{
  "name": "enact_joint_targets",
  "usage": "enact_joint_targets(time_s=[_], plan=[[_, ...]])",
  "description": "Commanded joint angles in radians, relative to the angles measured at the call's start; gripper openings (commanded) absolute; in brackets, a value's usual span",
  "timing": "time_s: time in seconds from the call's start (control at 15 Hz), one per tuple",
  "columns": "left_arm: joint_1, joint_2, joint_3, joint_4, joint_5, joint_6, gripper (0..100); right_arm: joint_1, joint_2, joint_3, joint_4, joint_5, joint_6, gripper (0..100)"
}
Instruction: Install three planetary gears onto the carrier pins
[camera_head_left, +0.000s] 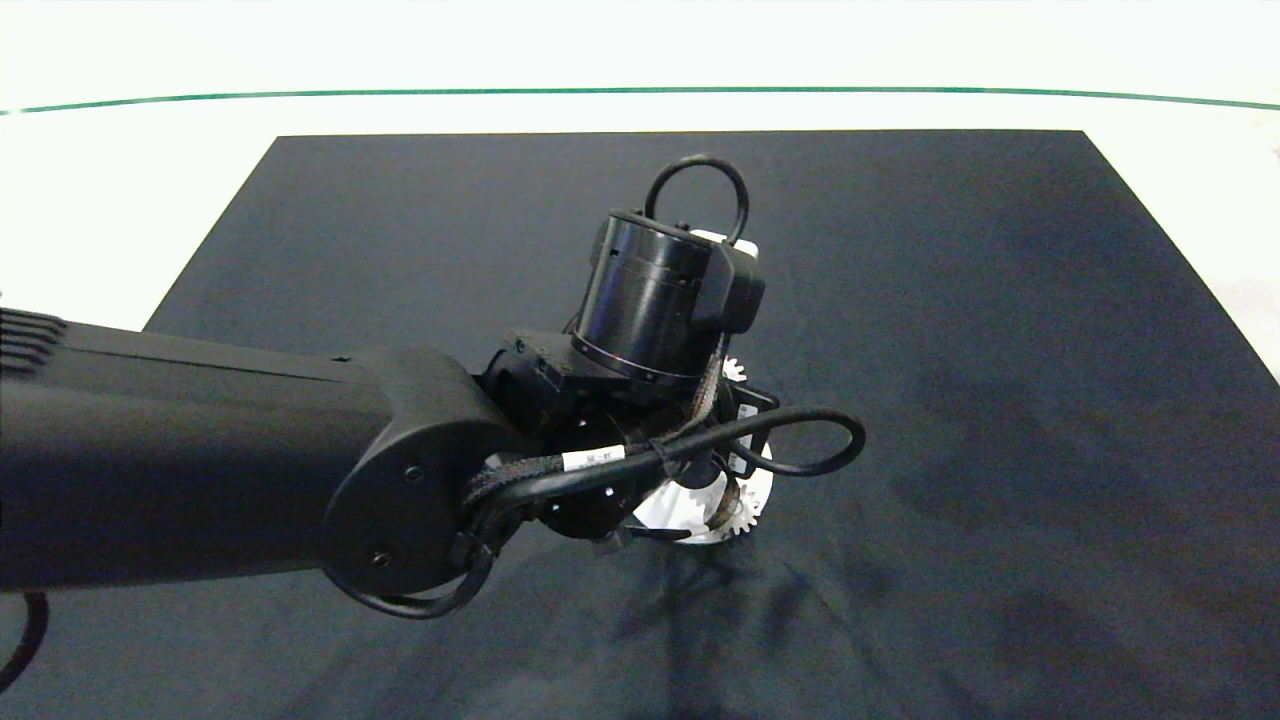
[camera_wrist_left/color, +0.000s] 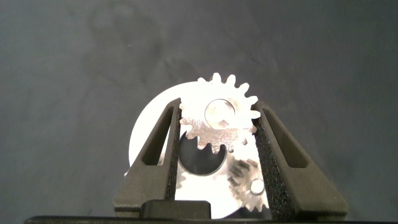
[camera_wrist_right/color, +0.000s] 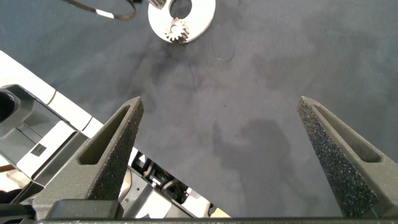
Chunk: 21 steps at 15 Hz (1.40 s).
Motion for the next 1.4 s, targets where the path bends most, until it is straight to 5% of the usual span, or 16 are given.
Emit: enact_joint_targets(time_s=[0.07,1.4], plan=[[-0.003,0.034,-0.015,-0.001,0.003,0.011,19,0.0,-0.018,0.009,0.004,0.001,0.0,100],[0.031,0.148,-0.126,0.007,0.003,0.094,19,0.0,-0.027,0.013,0.004,0.006,0.0,100]])
